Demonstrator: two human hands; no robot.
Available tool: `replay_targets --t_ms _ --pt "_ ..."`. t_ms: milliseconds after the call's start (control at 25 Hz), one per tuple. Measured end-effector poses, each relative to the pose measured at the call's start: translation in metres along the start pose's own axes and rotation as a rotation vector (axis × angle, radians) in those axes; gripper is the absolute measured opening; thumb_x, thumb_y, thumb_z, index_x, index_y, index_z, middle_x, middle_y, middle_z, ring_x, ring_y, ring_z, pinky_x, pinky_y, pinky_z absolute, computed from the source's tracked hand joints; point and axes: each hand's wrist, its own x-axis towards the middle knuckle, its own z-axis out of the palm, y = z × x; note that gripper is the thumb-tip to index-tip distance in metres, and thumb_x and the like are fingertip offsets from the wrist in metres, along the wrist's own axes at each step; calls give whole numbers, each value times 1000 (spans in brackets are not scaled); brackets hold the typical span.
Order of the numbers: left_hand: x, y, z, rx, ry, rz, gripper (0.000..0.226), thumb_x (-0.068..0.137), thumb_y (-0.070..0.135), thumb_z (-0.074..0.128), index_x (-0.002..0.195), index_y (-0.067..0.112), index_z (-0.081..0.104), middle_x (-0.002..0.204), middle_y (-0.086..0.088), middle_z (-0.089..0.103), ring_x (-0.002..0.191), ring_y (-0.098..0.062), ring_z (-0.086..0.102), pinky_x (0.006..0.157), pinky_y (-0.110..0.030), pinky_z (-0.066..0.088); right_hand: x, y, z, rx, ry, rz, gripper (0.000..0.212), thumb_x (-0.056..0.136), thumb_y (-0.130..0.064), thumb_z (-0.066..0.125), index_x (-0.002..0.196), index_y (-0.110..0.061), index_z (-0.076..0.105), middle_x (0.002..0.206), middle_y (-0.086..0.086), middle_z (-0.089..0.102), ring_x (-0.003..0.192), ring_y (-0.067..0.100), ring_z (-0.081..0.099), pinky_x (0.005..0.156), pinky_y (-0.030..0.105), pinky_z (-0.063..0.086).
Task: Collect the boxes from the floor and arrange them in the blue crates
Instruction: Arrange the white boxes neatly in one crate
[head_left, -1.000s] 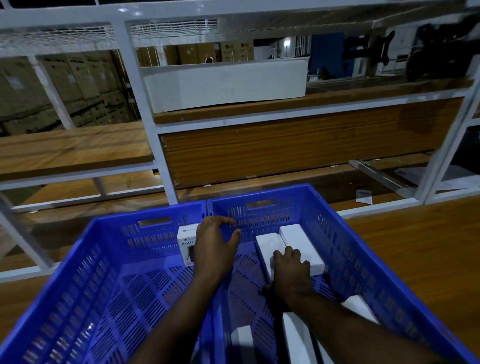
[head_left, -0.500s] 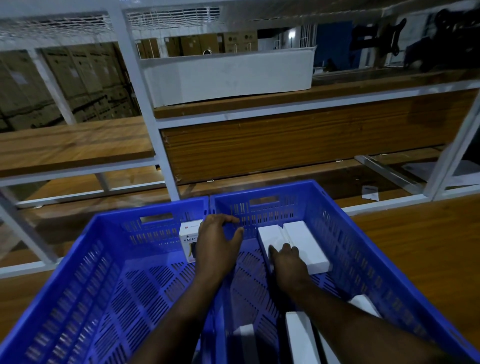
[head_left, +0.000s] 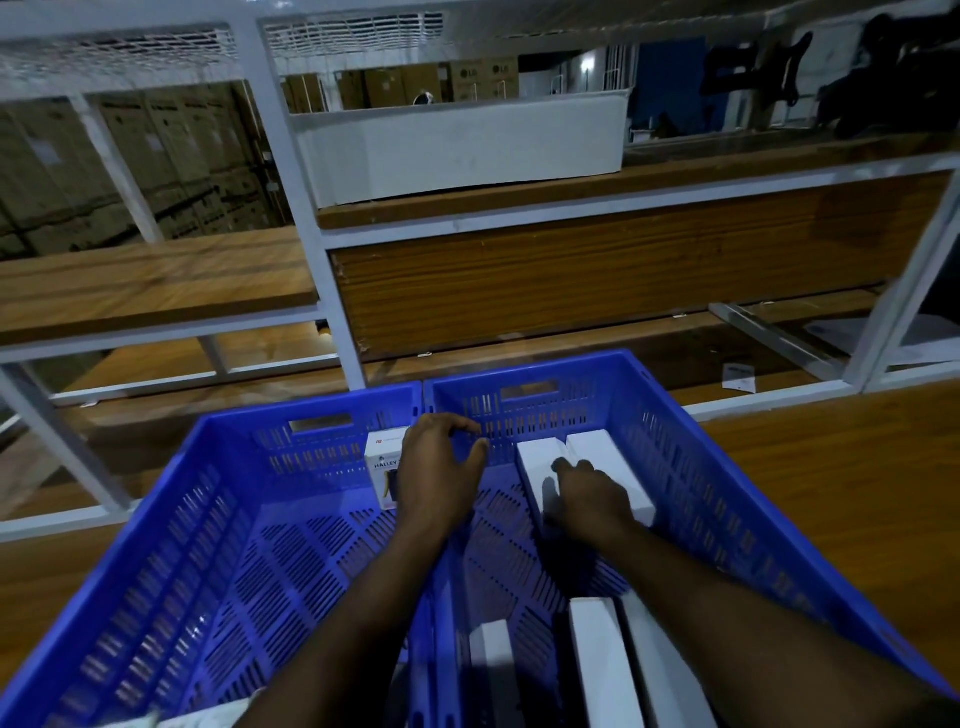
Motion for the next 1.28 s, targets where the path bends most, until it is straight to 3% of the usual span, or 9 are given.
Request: replay_targets --t_ms 120,360,520,680,760,880,1000,1160,1280 --pt "0 1 -1 -2 -1 -1 9 91 24 71 101 22 70 107 1 62 107 -19 59 95 -42 52 -16 2 -31 12 -147 46 43 89 -42 64 117 -11 59 120 11 63 108 30 61 76 29 43" --pt "-1 1 -3 -15 -15 3 12 93 22 70 104 18 70 112 -3 63 108 -20 61 96 -39 52 -59 -16 -49 -147 -594 -113 67 84 -61 63 124 -7 59 127 13 62 110 27 62 81 28 46" --pt "0 0 -3 -5 -7 13 13 92 21 70 105 17 70 111 -4 63 106 -20 61 93 -35 51 -77 -25 -41 -292 -602 -192 85 80 -68 62 138 -8 50 138 12 55 122 29 55 93 34 46" --pt "-1 0 -1 -7 1 13 13 92 22 70 104 17 70 109 -3 63 105 -19 61 94 -36 52 -81 -33 -25 -323 -657 -215 79 81 -55 70 139 -7 48 136 13 55 117 29 57 88 35 50" --pt "-1 0 -1 -7 1 16 13 92 22 70 105 17 70 110 -3 64 105 -19 61 94 -36 52 -80 -35 -21 -292 -645 -189 65 83 -40 73 134 -6 51 131 14 58 112 28 60 79 32 50" --pt "-2 0 1 -1 -11 31 14 92 22 70 105 18 69 112 -3 65 105 -17 62 92 -35 53 -74 -33 -24 -106 -607 -132 59 77 -36 80 124 -10 58 123 8 63 104 24 62 73 26 49" --pt "-2 -2 2 -27 -30 28 14 92 22 70 106 19 68 112 0 66 104 -14 62 91 -33 54 -63 -22 -46 127 -421 -91 33 77 -31 79 98 -13 62 103 5 62 90 20 61 64 24 49" --pt "-3 -1 3 -39 -53 19 15 92 24 69 107 22 67 104 5 69 93 -7 64 84 -30 57 -44 5 -68 560 -149 58 38 72 -23 83 101 -17 61 103 1 62 92 18 61 76 31 53" --pt "-5 1 4 -23 -102 52 18 93 30 68 109 23 65 97 9 69 83 -3 63 79 -34 59 -36 12 -74 908 30 107 37 76 -12 80 108 -12 62 108 9 64 91 22 61 72 33 53"
